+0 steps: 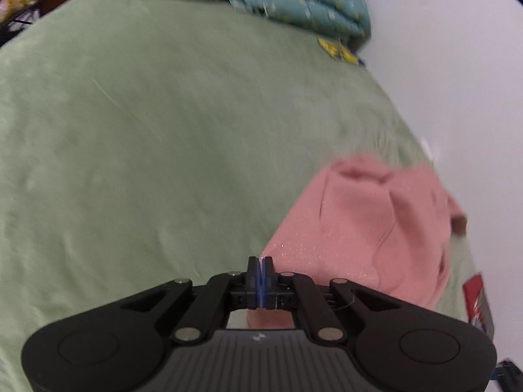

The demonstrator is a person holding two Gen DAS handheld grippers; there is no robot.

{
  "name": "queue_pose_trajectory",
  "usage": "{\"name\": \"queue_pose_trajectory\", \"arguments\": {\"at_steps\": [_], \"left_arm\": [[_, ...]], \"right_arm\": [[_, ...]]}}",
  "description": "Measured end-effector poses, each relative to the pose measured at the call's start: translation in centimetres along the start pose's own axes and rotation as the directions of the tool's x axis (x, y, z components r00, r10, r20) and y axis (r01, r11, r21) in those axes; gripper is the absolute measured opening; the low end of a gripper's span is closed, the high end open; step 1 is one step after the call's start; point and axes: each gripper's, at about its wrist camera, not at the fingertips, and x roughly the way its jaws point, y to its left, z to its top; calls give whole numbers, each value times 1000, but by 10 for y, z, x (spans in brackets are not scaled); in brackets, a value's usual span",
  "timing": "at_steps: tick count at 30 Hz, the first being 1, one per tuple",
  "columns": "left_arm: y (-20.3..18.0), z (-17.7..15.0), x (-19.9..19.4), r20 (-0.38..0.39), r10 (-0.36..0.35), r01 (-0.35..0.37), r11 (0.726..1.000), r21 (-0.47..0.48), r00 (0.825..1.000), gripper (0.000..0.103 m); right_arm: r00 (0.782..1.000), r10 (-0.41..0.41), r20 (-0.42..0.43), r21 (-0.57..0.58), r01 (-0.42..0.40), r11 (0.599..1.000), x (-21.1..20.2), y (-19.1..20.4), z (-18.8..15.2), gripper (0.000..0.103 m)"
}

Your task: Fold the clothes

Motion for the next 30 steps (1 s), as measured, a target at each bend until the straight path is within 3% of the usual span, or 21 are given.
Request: {"name": "queue_pose_trajectory", "arguments": {"at_steps": [3, 6, 8, 12, 15, 16, 18, 24, 30], "left_arm": [[11, 4, -14, 57, 56, -59, 997, 50, 997, 0], [27, 2, -24, 44, 12, -11, 1000, -23, 999, 0], [34, -5, -34, 35, 15, -14, 1000, -25, 999, 0], [49, -28, -44, 12, 40, -40, 999, -9, 999, 3], [62, -44, -40, -33, 43, -45, 998, -51, 999, 6], [69, -52, -39, -55, 40, -44, 996, -74, 998, 7], [76, -67, -38, -80, 40, -47, 995, -93, 996, 7], [57, -88, -16, -108, 26, -24, 999, 26, 994, 9], [-12, -92, -9, -24, -93, 95, 986, 134, 995, 32]], "right_arm": [[1000, 5, -3, -248, -6, 969, 28, 16, 16, 40], [1000, 26, 6, -444, -21, 896, 55, 22, 32, 40], [999, 42, 15, -538, -28, 843, 70, 22, 43, 40], [999, 25, 43, -435, -4, 901, 63, -11, 73, 40], [998, 11, 62, -353, 12, 936, 57, -37, 97, 40], [998, 5, 68, -325, 17, 946, 56, -45, 104, 4], [997, -6, 80, -268, 27, 963, 52, -62, 120, 2], [993, -43, 112, -92, 53, 994, 42, -112, 166, 2], [987, -85, 136, 88, 73, 993, 31, -163, 212, 2]]}}
